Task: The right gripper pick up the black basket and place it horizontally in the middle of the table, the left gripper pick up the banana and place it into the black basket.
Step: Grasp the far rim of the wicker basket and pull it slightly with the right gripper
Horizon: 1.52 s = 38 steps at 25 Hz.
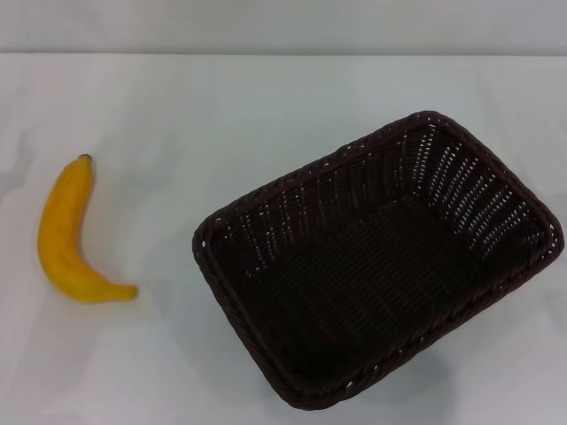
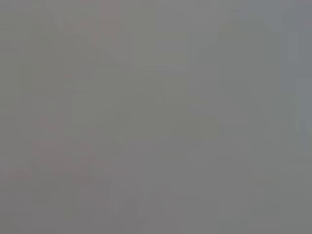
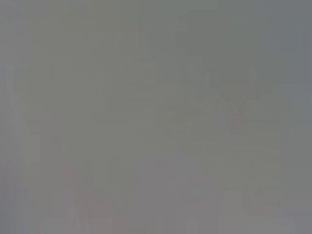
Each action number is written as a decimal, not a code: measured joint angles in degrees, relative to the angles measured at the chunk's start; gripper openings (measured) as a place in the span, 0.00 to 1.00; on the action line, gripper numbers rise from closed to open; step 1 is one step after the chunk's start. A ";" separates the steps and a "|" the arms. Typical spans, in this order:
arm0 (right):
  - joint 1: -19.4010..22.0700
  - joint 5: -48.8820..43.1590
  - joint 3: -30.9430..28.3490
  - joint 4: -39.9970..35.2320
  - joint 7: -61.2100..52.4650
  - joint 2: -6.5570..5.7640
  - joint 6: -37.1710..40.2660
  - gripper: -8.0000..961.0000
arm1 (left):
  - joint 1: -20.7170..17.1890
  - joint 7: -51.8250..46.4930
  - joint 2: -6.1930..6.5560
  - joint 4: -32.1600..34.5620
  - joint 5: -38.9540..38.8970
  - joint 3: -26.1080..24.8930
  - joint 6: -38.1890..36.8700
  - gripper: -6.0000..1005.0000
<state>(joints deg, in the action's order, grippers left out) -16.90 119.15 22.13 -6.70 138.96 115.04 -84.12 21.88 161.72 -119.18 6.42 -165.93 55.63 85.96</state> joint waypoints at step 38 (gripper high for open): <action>-0.17 -0.02 0.13 0.45 -0.70 -0.04 0.02 0.91 | -6.32 -25.10 3.00 16.37 17.08 0.28 -11.13 0.87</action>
<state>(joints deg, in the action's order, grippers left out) -17.07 119.13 22.27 -6.26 138.26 115.00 -84.09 15.57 136.62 -116.17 22.79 -148.85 55.91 74.83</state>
